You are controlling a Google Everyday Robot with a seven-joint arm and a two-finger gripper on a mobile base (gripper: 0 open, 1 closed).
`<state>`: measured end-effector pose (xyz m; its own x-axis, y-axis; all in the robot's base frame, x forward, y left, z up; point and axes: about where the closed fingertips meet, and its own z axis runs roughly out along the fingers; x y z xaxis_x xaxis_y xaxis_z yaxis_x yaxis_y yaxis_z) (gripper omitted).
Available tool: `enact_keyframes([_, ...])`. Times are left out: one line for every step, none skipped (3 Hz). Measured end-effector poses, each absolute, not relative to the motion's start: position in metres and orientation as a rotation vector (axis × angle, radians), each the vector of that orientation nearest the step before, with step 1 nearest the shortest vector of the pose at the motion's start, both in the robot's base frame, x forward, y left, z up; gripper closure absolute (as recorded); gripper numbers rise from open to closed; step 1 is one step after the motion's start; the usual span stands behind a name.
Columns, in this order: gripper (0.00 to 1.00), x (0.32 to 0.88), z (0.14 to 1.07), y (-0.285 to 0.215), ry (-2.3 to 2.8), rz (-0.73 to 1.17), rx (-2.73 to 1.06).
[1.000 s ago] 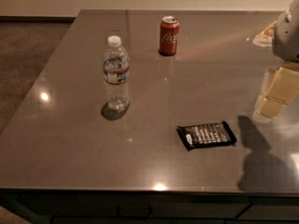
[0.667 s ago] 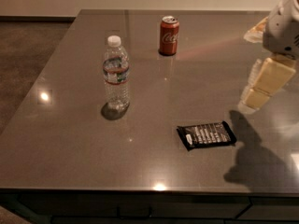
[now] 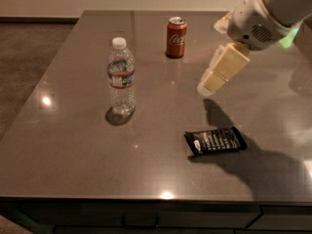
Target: Move water bottle near rxbar chocolate
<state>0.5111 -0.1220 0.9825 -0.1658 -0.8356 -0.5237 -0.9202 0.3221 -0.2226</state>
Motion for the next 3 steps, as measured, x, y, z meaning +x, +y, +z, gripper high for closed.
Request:
enact_keyframes([0.00,0.534,0.983,-0.081,1.956,0.236,-1.518])
enact_keyframes([0.00,0.545,0.981,-0.042,1.900,0.282,-1.521])
enact_keyframes([0.00,0.546,0.983,-0.001,1.840,0.356,-1.540])
